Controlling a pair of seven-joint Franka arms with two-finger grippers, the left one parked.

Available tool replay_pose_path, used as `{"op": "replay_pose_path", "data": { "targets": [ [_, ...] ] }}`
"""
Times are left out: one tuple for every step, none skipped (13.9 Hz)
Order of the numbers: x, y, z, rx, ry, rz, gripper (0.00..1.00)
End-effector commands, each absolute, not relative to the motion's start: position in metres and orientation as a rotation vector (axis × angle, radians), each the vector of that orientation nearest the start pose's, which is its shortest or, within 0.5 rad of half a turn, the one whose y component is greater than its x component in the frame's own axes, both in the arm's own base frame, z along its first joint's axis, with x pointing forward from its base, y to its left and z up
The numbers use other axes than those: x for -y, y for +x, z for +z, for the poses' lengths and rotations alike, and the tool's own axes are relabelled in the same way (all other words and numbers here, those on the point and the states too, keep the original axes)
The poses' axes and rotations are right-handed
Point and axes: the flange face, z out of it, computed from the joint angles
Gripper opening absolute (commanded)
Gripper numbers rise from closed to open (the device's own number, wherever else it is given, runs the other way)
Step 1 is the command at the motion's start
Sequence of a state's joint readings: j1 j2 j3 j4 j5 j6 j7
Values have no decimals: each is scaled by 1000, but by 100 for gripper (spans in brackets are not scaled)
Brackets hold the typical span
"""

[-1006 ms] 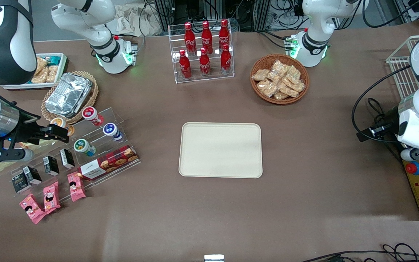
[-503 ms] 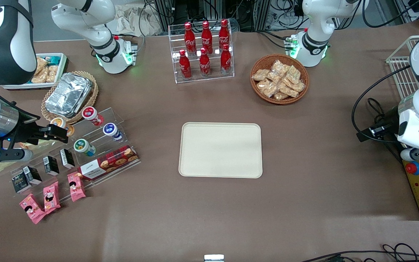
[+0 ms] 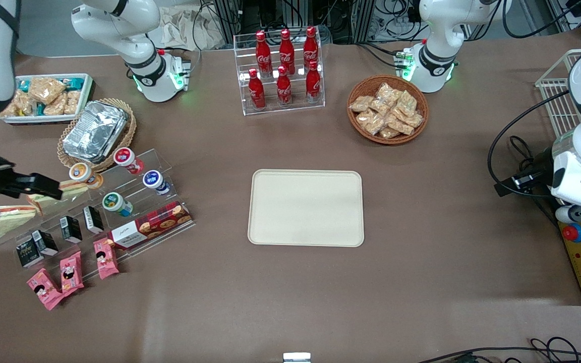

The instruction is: Place sandwich on tray

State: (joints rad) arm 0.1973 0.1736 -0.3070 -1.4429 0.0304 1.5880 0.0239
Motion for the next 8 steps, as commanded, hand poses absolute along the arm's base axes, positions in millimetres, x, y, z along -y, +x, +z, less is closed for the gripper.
{"op": "replay_pose_path", "data": {
  "targets": [
    [88,594,600,-336,-3153,27,100],
    [99,591,598,-386,-3157,43,100],
    [106,589,593,-430,-3153,83,100],
    [117,586,587,-493,-3145,108,100],
    [131,583,586,-578,-3125,113,100],
    [143,582,582,-639,-3116,122,100],
    [152,584,578,-678,-3117,119,99],
    [160,586,570,-749,-3113,133,99]
  ]
}}
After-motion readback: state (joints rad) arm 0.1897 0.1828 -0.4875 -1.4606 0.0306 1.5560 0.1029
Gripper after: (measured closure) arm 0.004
